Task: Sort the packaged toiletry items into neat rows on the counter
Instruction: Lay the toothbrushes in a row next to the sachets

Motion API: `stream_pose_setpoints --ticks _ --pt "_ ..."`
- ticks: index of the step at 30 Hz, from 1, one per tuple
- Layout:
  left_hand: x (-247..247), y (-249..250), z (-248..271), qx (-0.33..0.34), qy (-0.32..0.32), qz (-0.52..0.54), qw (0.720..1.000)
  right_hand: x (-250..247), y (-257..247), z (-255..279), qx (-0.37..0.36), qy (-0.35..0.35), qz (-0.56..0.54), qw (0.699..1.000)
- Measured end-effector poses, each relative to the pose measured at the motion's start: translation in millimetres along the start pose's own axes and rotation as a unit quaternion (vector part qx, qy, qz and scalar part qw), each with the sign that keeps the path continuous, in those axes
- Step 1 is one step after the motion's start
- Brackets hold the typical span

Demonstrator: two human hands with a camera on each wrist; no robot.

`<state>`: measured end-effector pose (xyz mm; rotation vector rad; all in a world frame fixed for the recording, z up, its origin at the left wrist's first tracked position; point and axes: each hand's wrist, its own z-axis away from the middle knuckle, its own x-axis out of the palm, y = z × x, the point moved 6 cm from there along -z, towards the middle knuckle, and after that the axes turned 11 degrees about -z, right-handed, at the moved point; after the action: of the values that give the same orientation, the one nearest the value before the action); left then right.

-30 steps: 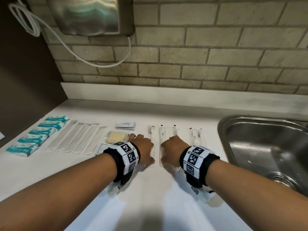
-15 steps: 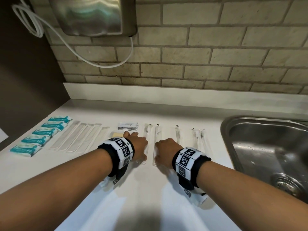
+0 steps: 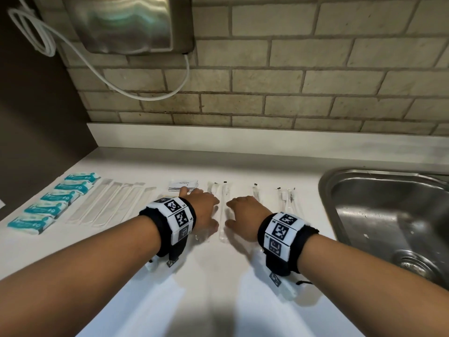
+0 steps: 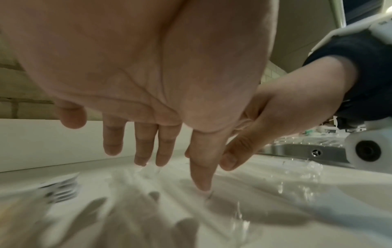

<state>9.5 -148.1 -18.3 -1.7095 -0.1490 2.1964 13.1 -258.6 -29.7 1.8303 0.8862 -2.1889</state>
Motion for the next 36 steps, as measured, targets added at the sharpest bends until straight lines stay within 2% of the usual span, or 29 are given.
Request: stream_pose_setpoints --ticks 2,6,13,22,27,31,36 --pt "-11 11 -4 0.007 0.016 0.013 1.000 -9 17 6 0.024 -0.001 -0.005 1.000" --pt "-29 47 -15 0.045 0.031 0.041 0.998 -25 55 28 0.060 -0.012 0.068 0.996" --pt "-13 96 -17 0.058 0.048 0.020 0.997 -24 87 58 0.108 -0.074 0.080 0.988" --pt "-11 89 -11 0.043 0.041 0.007 0.998 -7 77 40 0.119 -0.102 0.051 0.986" --pt "-8 79 -11 0.044 0.030 -0.005 0.999 -5 66 35 0.136 -0.062 0.000 0.989" --pt "-6 67 -14 0.029 0.020 -0.009 0.999 -3 59 33 0.121 -0.115 -0.033 0.985" --pt "-2 60 -17 0.023 0.017 -0.003 1.000 -3 58 32 0.114 -0.127 -0.047 0.984"
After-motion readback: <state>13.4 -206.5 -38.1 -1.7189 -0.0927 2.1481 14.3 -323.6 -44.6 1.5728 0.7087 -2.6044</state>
